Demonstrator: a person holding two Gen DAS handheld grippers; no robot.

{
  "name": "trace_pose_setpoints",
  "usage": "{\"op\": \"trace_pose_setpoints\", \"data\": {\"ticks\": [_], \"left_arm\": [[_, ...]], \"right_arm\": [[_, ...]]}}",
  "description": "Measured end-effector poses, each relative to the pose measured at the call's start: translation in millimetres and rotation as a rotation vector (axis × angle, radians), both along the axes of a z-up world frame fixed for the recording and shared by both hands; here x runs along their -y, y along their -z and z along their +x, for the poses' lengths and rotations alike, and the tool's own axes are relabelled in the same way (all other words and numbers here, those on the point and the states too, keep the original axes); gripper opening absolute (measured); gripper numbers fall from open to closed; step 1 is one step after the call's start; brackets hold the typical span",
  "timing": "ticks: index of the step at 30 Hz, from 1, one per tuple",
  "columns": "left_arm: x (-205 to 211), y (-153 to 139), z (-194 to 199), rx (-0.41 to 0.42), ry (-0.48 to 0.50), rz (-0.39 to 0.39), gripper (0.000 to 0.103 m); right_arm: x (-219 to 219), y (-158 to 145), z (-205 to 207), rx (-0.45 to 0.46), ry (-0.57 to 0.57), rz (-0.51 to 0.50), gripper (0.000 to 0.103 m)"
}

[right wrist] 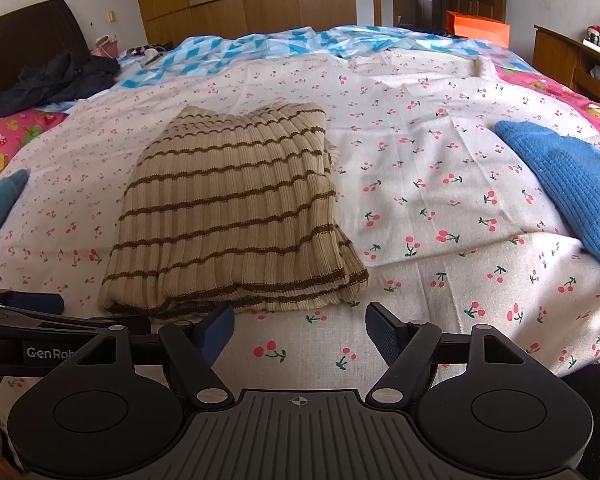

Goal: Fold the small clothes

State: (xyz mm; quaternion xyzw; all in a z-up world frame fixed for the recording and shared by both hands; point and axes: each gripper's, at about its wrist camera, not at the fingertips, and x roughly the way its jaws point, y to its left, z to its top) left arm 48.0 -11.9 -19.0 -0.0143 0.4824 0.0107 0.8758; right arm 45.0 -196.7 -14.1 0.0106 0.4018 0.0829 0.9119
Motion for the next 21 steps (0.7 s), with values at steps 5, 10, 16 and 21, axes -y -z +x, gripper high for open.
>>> {"op": "trace_pose_setpoints", "data": {"ticks": [5, 10, 16, 21], "left_arm": [[-0.1, -0.2, -0.6, 0.005, 0.001, -0.001, 0.098], [0.0, 0.6, -1.0, -0.003, -0.001, 0.002, 0.098], [0.6, 0.4, -1.5, 0.002, 0.001, 0.012, 0.098], [0.6, -0.1, -1.8, 0.003, 0.001, 0.012, 0.097]], "right_arm": [[1.5, 0.3, 0.6, -0.008, 0.003, 0.009, 0.074], [0.5, 0.6, 0.4, -0.009, -0.003, 0.008, 0.074], [-0.4, 0.2, -1.1, -0.004, -0.008, 0.003, 0.074], [-0.5, -0.2, -1.9, -0.003, -0.008, 0.002, 0.074]]}}
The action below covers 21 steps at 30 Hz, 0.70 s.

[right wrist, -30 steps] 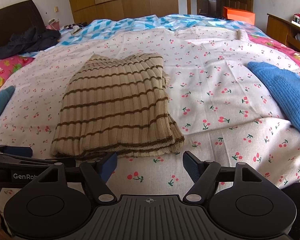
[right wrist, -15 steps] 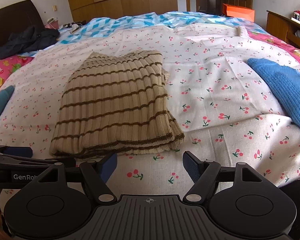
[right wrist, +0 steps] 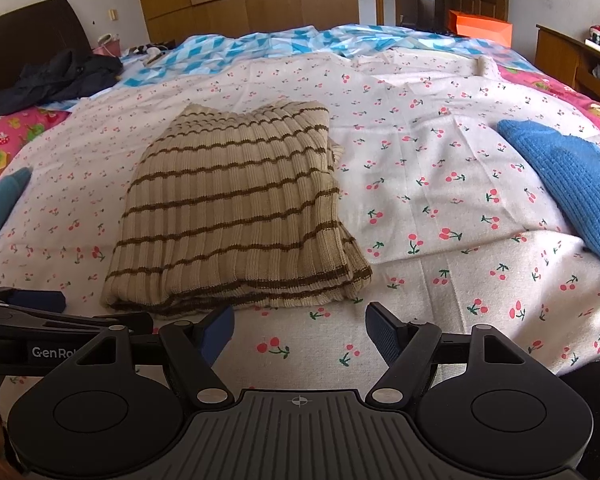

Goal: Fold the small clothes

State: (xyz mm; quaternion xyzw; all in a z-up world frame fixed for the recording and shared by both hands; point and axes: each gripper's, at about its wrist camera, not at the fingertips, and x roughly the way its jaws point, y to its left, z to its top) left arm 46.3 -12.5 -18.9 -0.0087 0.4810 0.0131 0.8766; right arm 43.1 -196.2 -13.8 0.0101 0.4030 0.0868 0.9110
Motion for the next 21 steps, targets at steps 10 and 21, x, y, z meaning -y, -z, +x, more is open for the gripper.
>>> {"op": "trace_pose_setpoints", "data": {"ticks": [10, 21], "left_arm": [[-0.8, -0.9, -0.9, 0.009, 0.002, -0.001, 0.097], [-0.3, -1.6, -1.2, 0.013, 0.001, -0.001, 0.097]], "right_arm": [[0.3, -0.8, 0.3, 0.003, 0.0, 0.003, 0.074], [0.5, -1.3, 0.1, 0.002, -0.001, 0.004, 0.074]]}}
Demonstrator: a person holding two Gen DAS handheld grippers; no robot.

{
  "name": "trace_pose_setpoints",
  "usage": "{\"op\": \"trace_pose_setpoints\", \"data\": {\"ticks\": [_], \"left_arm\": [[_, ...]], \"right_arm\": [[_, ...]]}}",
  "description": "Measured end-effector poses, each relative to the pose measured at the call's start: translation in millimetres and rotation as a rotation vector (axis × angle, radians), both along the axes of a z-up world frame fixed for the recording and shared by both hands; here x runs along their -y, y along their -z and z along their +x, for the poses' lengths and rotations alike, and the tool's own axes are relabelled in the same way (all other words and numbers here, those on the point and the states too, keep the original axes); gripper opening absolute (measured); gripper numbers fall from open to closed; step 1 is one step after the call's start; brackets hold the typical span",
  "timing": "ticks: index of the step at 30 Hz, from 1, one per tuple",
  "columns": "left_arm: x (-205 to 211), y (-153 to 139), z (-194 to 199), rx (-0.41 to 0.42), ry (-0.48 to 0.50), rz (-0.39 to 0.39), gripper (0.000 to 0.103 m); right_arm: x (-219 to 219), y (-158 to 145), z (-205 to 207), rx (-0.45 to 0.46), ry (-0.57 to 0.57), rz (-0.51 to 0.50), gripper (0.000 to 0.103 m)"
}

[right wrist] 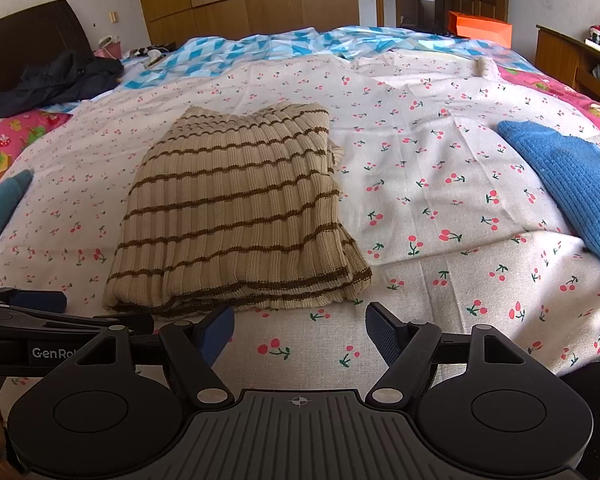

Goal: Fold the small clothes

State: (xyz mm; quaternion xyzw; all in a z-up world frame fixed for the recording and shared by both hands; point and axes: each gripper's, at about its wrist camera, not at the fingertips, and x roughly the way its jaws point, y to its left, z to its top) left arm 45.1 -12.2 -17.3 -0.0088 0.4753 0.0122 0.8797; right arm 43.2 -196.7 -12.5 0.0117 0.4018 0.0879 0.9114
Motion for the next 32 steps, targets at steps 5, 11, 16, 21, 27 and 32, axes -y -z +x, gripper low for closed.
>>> {"op": "trace_pose_setpoints", "data": {"ticks": [5, 11, 16, 21, 27, 32], "left_arm": [[-0.2, -0.1, -0.2, 0.0, 0.0, 0.0, 0.097], [0.4, -1.3, -0.8, 0.003, 0.0, 0.0, 0.097], [0.4, -1.5, -1.1, 0.004, 0.0, 0.0, 0.097], [0.9, -3.1, -2.0, 0.01, -0.001, 0.001, 0.097], [0.8, -3.1, -2.0, 0.012, -0.002, 0.001, 0.097], [0.9, -3.3, -3.0, 0.018, -0.004, 0.004, 0.097]], "right_arm": [[0.1, 0.2, -0.1, 0.001, 0.0, 0.0, 0.074], [0.3, -0.1, -0.2, 0.001, 0.001, 0.0, 0.074], [0.3, -0.1, -0.4, 0.002, 0.0, 0.0, 0.074], [0.6, -0.7, -0.3, 0.003, 0.001, 0.001, 0.074], [-0.1, -2.4, -0.5, 0.004, 0.001, 0.002, 0.074], [-0.8, -3.8, -0.2, 0.006, 0.001, 0.001, 0.074]]}}
